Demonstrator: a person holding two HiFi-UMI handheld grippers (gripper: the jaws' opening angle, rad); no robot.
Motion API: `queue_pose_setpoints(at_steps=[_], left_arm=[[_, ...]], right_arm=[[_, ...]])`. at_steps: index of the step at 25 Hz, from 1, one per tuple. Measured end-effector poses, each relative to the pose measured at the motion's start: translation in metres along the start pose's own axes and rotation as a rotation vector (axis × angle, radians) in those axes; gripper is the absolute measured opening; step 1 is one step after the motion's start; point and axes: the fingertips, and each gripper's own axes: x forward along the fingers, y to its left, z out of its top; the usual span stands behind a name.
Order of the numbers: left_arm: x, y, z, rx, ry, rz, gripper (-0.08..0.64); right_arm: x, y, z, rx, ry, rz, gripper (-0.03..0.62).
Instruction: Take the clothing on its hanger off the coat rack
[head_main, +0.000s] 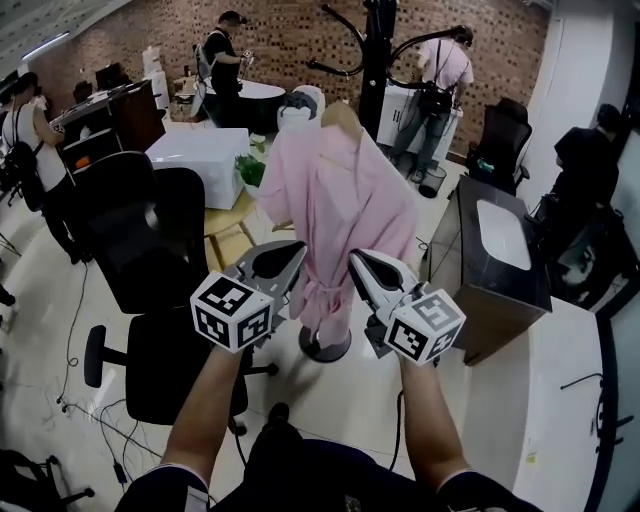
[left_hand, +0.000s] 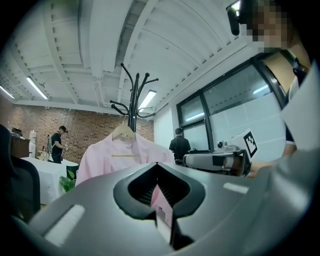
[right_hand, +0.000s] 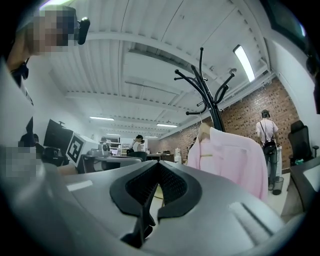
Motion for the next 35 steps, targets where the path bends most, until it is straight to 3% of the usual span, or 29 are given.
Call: queue_pose_setpoints(at_steps=[19,23,31,35], left_arm=[[0.115,0.14,0.027,0.105,0.028,-0.165,0.013],[0.149,0.167,0.03,0.173,0.056,-0.167,0.074],[0.217,0.221,0.048,0.4,0.075,-0.076,0.262],[0.244,0.23,0.044,0.508,0.133,-0.116,0.319]], right_arm=[[0.097,-0.077,0.004,-0.011,-0.005,-0.193,0.002],[0.104,-0.085,-0.002,-0.01,0.007,-0.222,0.002],[0.096,-0.104,-0.006,-0.009,0.018,-0.308,0.002],[0.087,-0.114,-0.006,-0.014,0.016,-0.358,0.002]])
